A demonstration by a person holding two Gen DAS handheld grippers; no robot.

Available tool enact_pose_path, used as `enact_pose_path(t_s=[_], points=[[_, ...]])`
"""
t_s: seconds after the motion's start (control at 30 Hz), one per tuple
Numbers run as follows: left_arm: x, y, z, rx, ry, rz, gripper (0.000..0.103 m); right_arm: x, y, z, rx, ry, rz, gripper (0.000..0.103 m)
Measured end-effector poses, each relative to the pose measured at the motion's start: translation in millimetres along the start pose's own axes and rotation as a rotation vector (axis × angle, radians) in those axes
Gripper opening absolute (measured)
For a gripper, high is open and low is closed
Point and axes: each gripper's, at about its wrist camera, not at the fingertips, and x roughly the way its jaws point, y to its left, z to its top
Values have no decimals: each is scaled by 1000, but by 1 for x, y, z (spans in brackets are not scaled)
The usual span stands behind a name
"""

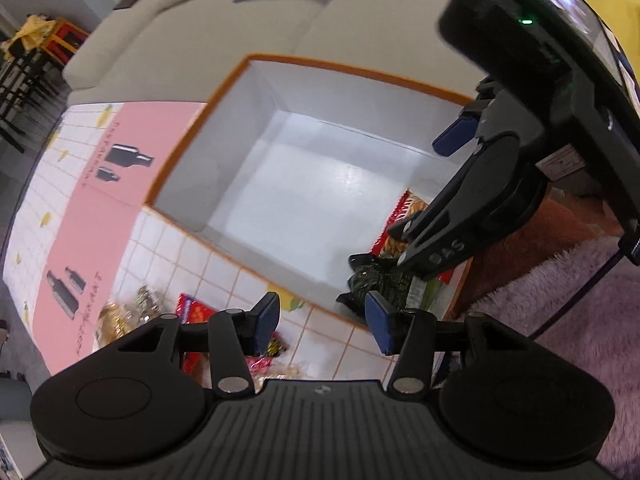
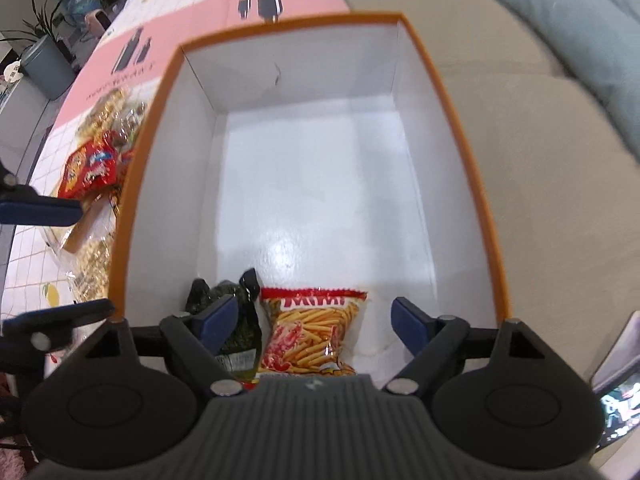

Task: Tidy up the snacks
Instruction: 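Open both tools to release the packs and withdraw toward the pile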

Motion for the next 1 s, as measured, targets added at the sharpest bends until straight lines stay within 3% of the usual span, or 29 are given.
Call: enact_pose_path(t_s=[0.27, 0.4, 0.63, 0.8, 1.0], points=[[-36, 21, -38, -143, -97, 52, 58, -51, 29, -16, 10, -240, -24, 82], [-50, 32, -64, -227, -138, 50, 58, -67, 48, -26, 43, -304, 17, 82], [-65, 54, -117, -441, -210, 39, 59, -85, 87, -49, 78, -474, 8, 84], [-65, 65, -156, -589, -233, 28, 59, -85, 114, -65, 106, -509, 9, 85], [-47, 62, -196, -653, -166, 26, 59, -77, 160, -89, -15, -512, -21, 85]])
